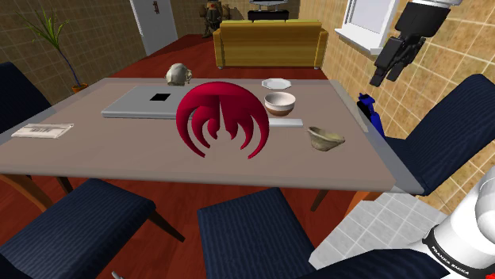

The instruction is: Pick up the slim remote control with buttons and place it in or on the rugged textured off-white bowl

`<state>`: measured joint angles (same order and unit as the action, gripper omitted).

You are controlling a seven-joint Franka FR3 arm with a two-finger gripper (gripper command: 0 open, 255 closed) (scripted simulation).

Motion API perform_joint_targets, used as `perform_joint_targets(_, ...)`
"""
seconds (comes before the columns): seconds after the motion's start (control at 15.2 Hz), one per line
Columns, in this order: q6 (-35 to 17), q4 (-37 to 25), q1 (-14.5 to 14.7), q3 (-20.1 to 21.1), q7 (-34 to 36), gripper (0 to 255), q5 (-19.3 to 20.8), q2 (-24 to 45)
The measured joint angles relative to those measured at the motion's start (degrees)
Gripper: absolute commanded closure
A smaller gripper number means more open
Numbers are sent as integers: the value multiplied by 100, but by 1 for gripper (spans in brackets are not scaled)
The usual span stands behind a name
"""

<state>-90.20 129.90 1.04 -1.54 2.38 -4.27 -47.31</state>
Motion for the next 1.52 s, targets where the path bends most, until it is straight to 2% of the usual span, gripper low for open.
perform_joint_targets(0.26, -297, 53, 50, -119, -293, 0, 79, 305)
perform_joint_targets(0.86, -1488, -177, 273, -600, -1541, 0, 278, 1960)
perform_joint_targets(1.39, -2232, -922, 440, -902, -2648, 0, 206, 3654)
perform_joint_targets(1.52, -2321, -1270, 470, -934, -2904, 0, 147, 4142)
